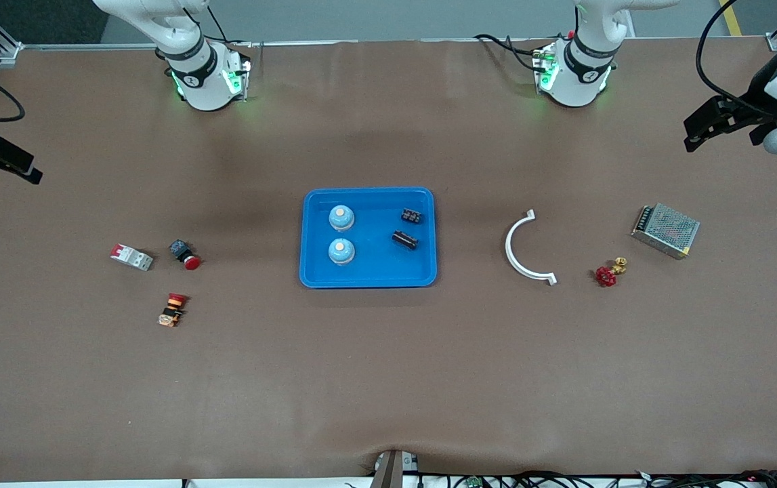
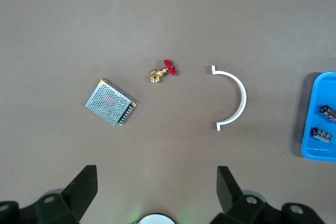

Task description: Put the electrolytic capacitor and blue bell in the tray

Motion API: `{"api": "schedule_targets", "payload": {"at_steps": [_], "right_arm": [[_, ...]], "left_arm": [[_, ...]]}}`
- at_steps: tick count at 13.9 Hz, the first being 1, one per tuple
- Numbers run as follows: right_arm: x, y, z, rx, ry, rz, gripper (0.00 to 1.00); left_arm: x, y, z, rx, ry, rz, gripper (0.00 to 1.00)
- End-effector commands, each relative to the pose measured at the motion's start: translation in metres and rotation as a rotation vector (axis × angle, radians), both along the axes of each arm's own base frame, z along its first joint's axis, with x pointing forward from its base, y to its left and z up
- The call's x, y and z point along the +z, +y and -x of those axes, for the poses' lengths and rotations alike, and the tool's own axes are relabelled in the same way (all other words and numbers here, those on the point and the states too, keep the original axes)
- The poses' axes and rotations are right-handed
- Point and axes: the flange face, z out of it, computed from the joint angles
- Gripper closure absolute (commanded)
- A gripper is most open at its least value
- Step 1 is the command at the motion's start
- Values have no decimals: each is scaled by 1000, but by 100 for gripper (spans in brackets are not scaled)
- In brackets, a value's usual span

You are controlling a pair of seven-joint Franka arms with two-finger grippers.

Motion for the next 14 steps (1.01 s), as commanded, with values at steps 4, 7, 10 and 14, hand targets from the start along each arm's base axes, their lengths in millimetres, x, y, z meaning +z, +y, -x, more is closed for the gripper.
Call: {"api": "schedule_targets", "payload": {"at_steps": [4, 7, 10, 14], "right_arm": [[7, 54, 12, -26, -12, -24, 0], [10, 80, 11, -24, -30, -8, 0], [9, 80, 11, -24, -30, -7, 0], [7, 77, 10, -26, -27, 7, 0]], "left_arm": [[6, 3, 2, -12, -12, -22, 0], [8, 3, 2, -15, -15, -20, 0], [8, 3, 2, -15, -15, -20, 0], [5, 1, 1, -18, -12, -20, 0]]}}
